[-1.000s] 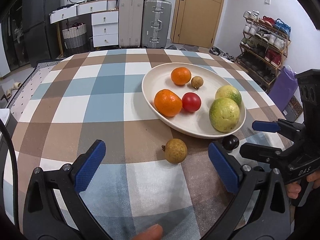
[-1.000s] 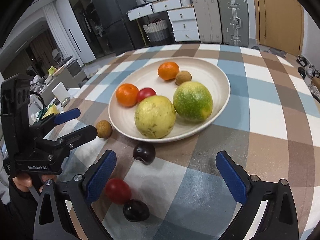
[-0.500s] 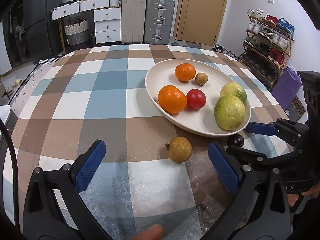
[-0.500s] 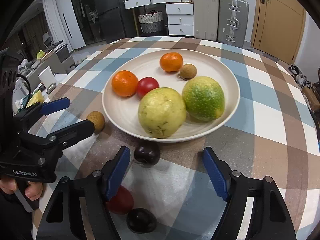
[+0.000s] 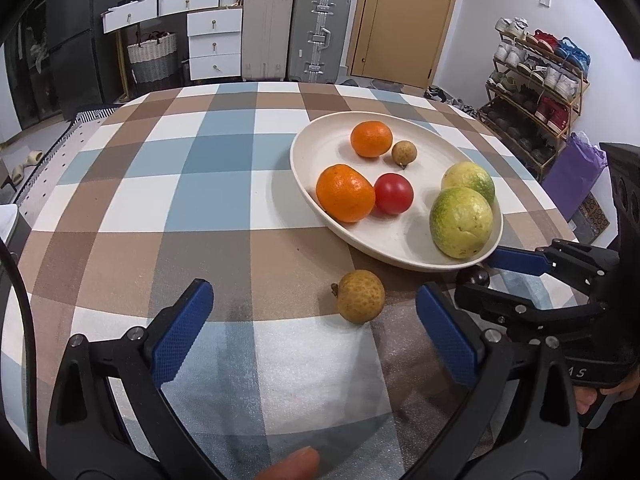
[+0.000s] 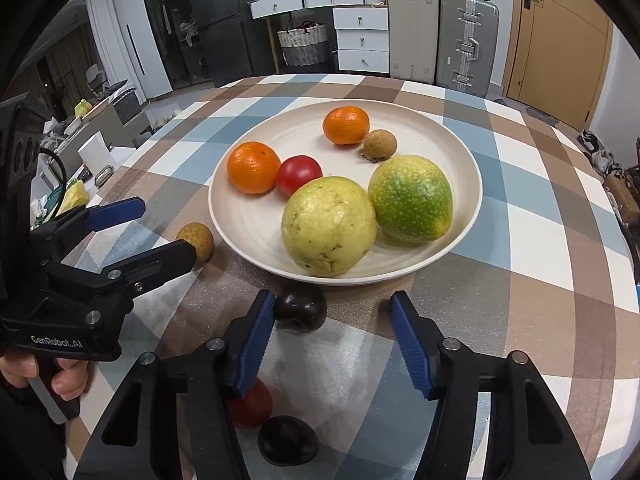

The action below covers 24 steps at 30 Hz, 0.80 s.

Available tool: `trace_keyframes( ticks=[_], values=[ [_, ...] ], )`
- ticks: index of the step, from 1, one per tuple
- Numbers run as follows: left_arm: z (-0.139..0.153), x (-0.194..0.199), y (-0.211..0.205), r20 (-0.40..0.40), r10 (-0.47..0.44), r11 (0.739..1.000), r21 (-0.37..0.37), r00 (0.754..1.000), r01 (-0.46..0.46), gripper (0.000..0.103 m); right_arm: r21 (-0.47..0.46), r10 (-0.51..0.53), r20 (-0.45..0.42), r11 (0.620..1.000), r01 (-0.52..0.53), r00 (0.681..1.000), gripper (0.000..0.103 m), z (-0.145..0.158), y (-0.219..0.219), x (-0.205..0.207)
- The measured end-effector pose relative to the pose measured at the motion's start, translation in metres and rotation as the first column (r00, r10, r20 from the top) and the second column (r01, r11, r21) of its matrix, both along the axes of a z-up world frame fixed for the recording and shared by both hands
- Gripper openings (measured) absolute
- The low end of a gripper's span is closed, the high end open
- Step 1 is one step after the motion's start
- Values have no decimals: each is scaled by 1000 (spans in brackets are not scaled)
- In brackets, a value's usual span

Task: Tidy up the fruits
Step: 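Grasp the rough brown round fruit with the left tool while the right tool grasps a dark plum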

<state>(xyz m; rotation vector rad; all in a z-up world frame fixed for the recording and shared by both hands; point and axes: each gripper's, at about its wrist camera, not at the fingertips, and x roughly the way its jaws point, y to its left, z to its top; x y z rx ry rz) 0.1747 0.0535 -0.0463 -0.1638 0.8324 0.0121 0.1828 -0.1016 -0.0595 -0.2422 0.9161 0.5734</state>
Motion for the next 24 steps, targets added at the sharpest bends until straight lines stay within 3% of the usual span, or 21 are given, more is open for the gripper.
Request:
trace_keyframes(
  ticks=[4,6,15,18,24],
  values=[
    [-5,3,-5,-30,-43,999,-15,999,42,78,25,23,-15,999,-22,1000,52,1,0,-1],
    [-6,4,-9,-40,-59,998,-11,997,58,73,35,31,-21,999,-30,999,49,1,1,-2],
    [-6,3,-9,-29,-95,994,-59,995,93,27,87,37,-55,996,-32,998,34,1,-3,1],
    [-4,2,-10,-24,-98,994,-53,995,96,27,104,49,-66,994,-42,997,27,0,-2,1],
    [-1,0,-12,-12,-104,994,-46,995,103,27,96,59,-55,994,-54,997,27,0,-1,-1]
  ],
)
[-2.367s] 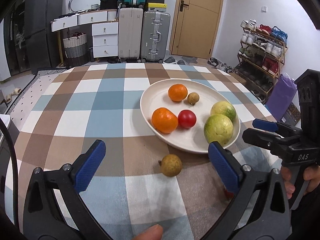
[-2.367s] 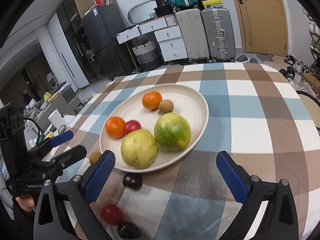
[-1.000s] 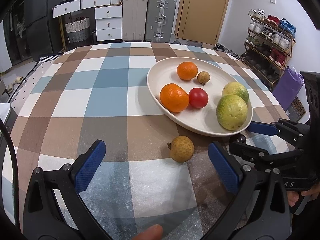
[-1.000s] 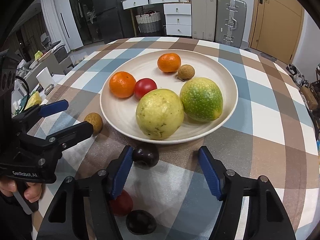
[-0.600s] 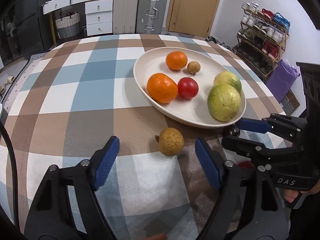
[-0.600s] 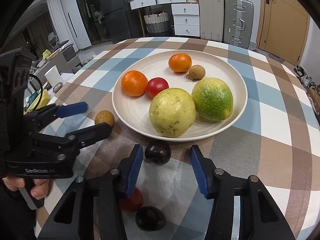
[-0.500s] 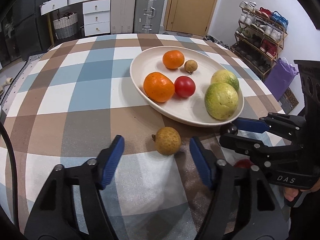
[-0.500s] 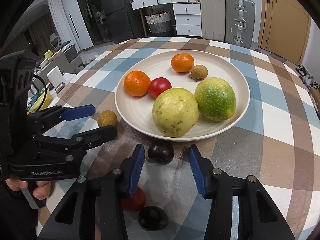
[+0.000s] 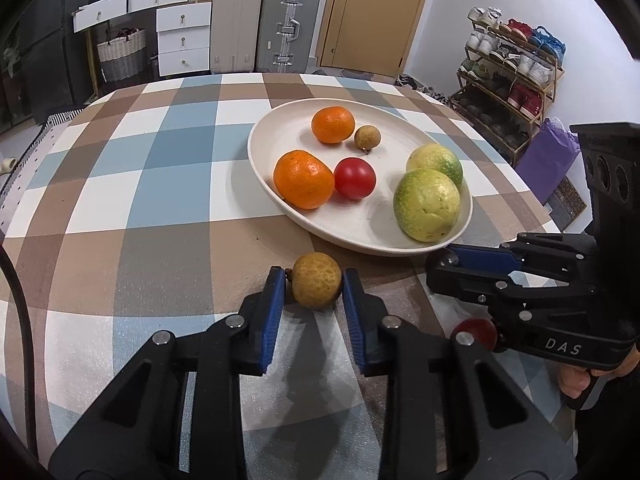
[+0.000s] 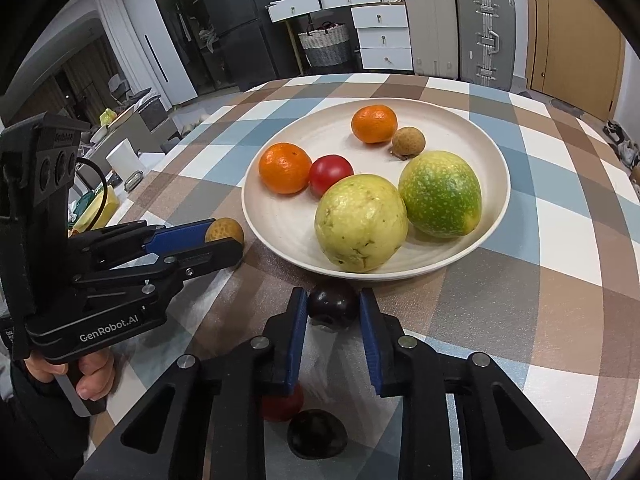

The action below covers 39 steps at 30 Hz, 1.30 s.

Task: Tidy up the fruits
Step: 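Grasp the rough brown round fruit with the left tool while the right tool grasps a dark plum, then carry the brown fruit and plum into the white plate and open both tools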

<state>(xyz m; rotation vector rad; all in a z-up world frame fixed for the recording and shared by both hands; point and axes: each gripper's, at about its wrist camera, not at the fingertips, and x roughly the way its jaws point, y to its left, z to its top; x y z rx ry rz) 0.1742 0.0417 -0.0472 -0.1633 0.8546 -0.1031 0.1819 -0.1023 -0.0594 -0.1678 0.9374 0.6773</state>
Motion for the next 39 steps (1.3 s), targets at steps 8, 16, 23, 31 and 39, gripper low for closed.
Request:
trace_keyframes(
  ticks=[8,16,23,31,39],
  values=[
    [1,-1,2,6,6,1000,-6,1000,-6,27,27,15,-14,1000,-15,1000,27,3,-6,-2],
    [8,-4,5,34,10,1000,-7,999,-10,27,53,65,12,996,-66,998,27,10,-4,-11],
    [18,-10,14,81,43,999,-31,996,-41,27,149,79,78,985,-90,994,27,28,-12,-19],
    [27,-15,17,137,74,997,-28,988,-70,27,219,-2,163,975,-34,987,27,43,-26,-18],
    [35,-21,16,186,76,997,-35,980,-71,27,244,-100,167,968,57,981,27,44,-41,-4]
  ],
)
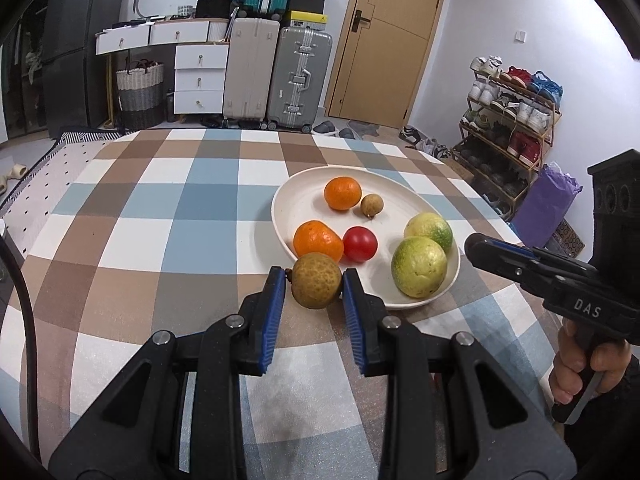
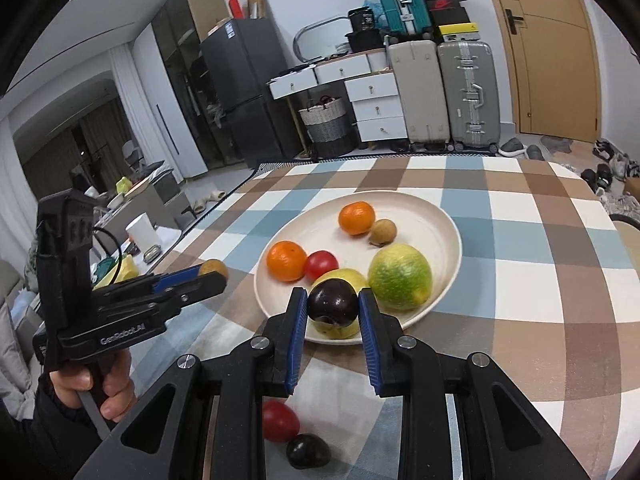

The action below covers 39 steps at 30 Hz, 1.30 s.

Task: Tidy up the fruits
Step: 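Carry the brown fruit and plum into the white plate and open both tools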

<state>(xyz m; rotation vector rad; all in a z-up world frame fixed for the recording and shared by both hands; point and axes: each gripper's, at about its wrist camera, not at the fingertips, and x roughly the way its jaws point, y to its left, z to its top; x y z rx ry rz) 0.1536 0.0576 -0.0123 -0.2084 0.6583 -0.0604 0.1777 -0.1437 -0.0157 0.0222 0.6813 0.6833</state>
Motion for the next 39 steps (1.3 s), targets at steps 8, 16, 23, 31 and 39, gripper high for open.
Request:
trace_keyframes(
  ticks=[8,16,23,31,39],
  values=[
    [4,9,-13,6,-34,999,-10,999,34,27,22,-32,-5,999,32,999,27,2,-6,9],
    [9,29,-21,-6,-30,1000,-5,1000,30,27,2,-78,17,997,78,997,27,12,-6,17],
    [13,45,-30,12,-39,999,38,999,38,27,2,-97,17,995,97,995,27,17,-7,29],
    [-1,59,-34,-10,-51,998,48,999,52,27,-18,-108,4,994,108,994,27,15,6,41],
    [-4,58,-35,3,-53,997,64,999,52,27,-19,-88,0,996,88,996,27,6,17,47]
  ],
)
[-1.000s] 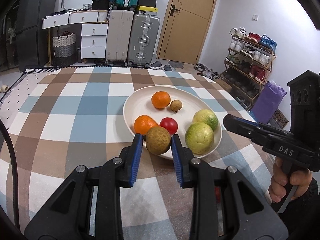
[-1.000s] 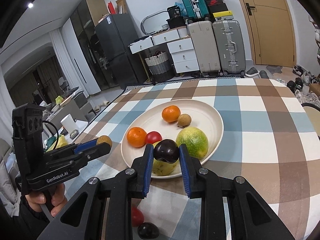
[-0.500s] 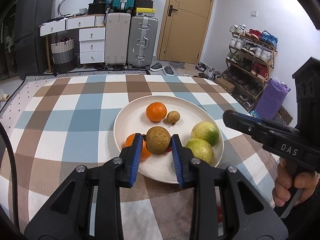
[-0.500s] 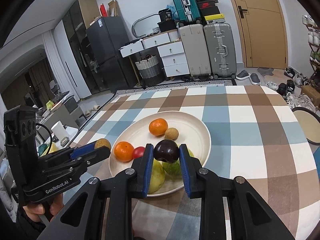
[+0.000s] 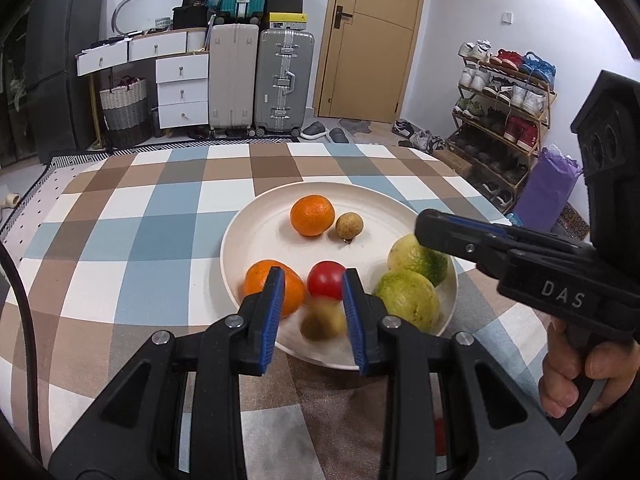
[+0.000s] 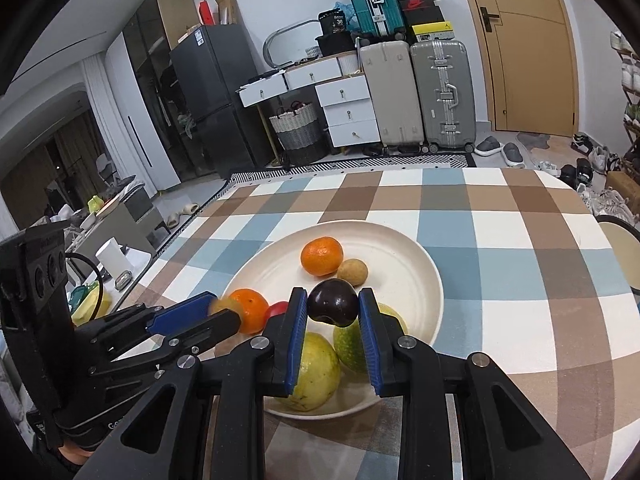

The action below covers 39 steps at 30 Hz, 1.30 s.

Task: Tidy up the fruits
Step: 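Carry the brown fruit and plum into the white plate and open both tools, then withdraw both tools toward the last red tomato and dark plum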

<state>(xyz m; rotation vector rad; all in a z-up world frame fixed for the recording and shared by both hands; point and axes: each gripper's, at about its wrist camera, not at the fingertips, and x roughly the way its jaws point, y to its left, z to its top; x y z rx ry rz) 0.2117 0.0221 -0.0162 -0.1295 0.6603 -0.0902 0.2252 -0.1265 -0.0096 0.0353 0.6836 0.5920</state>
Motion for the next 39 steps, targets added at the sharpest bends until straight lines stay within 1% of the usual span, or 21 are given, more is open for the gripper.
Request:
trace_keyframes(
  ticks=[3,9,11,12,14,15,16,17,18,19,20,21,22,23,24,26,27,29,31,37,39],
  values=[
    [0,0,-1,-1,-3,1000,10,1000,3,27,1,4,-5,1000,-4,1000,27,-3,3,2],
    [-1,0,-2,-8,-8,1000,-3,1000,8,27,5,11,-19,1000,-11,1000,27,-7,6,6],
    [-1,0,0,-8,0,1000,-10,1000,0,27,11,12,-21,1000,-12,1000,30,-7,6,6],
    [-1,0,1,-10,5,1000,-14,1000,-5,27,14,10,-18,1000,-10,1000,34,-6,5,5],
    [-1,0,4,-15,13,1000,-17,1000,-13,27,21,7,-10,1000,-6,1000,35,-4,4,4],
    [0,0,5,-15,18,1000,-20,1000,-18,30,20,1,-5,1000,0,1000,36,-3,3,3],
    [0,-1,6,-14,19,1000,-21,1000,-20,36,20,-6,-1,1000,6,1000,40,-3,2,3],
    [1,-2,8,-10,25,999,-22,1000,-26,38,23,-13,0,1000,13,1000,45,-3,0,2],
    [2,-4,9,-6,32,999,-22,999,-32,44,29,-20,0,999,20,1000,54,-3,-2,2],
    [3,-4,10,-4,33,999,-22,999,-33,50,36,-27,0,999,27,1000,60,-3,-3,2],
    [4,-6,11,-1,37,999,-22,999,-37,53,40,-33,2,999,32,999,62,-2,-5,2],
    [4,-7,12,1,48,999,-21,999,-48,63,38,-40,4,998,39,999,69,-2,-6,2],
    [4,-8,12,2,56,998,-21,998,-56,75,37,-50,8,998,50,999,80,-2,-7,2],
    [4,-10,13,4,64,998,-19,998,-63,80,38,-62,12,997,62,998,86,-2,-9,1],
    [5,-12,13,11,68,998,-16,998,-68,83,44,-78,17,996,77,997,94,-2,-12,1],
    [5,-13,14,15,71,997,-5,997,-71,85,58,-84,18,995,83,996,96,-2,-17,0],
    [4,-13,14,10,72,997,0,997,-72,86,60,-83,17,995,82,996,100,-2,-19,0],
    [3,-14,14,4,74,997,1,997,-74,92,59,-84,24,995,83,996,102,-2,-22,-2],
    [2,-14,14,7,77,997,1,997,-77,102,53,-76,27,996,75,997,103,-3,-22,-4],
    [1,-21,19,17,94,996,-8,995,-94,102,44,-47,52,998,44,998,103,-4,-22,-12],
    [2,-24,19,23,98,995,1,995,-98,102,46,-42,63,998,39,997,103,-3,-23,-15]
  ],
)
